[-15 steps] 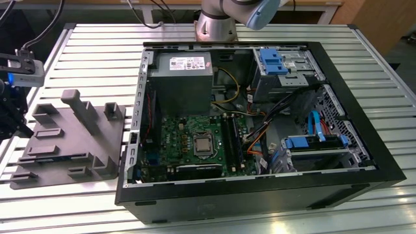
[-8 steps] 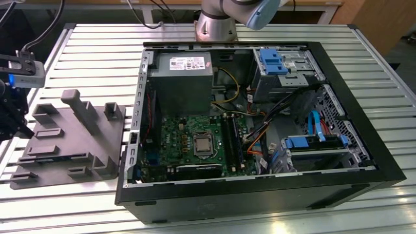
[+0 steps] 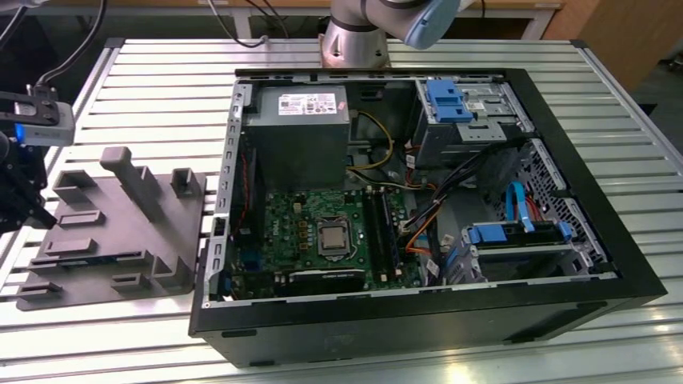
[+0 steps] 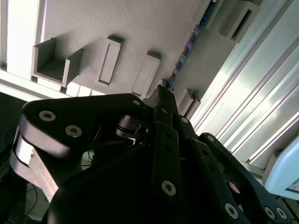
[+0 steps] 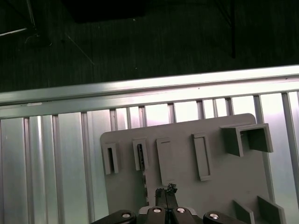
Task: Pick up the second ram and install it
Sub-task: 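Pick up the second ram and move it above second insertion slot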
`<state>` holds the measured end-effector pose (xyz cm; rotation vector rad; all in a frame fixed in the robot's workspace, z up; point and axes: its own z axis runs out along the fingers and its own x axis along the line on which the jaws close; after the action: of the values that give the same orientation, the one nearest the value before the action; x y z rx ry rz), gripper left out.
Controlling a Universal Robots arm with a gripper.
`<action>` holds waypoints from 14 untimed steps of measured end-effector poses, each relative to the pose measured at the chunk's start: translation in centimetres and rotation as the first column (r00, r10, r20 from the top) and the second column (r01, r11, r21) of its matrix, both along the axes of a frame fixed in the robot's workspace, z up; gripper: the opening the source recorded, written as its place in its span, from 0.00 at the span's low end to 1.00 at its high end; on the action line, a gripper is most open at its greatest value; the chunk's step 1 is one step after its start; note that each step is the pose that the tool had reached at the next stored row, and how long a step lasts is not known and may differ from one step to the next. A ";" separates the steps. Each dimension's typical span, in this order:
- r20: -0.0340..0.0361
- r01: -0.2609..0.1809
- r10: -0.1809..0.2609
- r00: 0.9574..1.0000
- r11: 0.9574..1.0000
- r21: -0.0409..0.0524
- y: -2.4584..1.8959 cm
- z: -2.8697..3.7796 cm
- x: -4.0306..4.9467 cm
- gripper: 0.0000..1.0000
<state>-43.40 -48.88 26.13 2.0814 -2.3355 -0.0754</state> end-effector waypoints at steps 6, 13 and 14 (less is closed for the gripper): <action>0.000 0.000 0.000 1.000 1.000 0.000 -0.06 -0.11 0.00 0.11; 0.000 -0.001 0.001 1.000 1.000 0.000 -0.10 -0.21 0.00 0.11; 0.000 -0.001 0.001 1.000 1.000 0.000 -0.12 -0.27 0.00 0.11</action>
<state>-43.41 -48.99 25.87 2.0822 -2.3349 -0.0754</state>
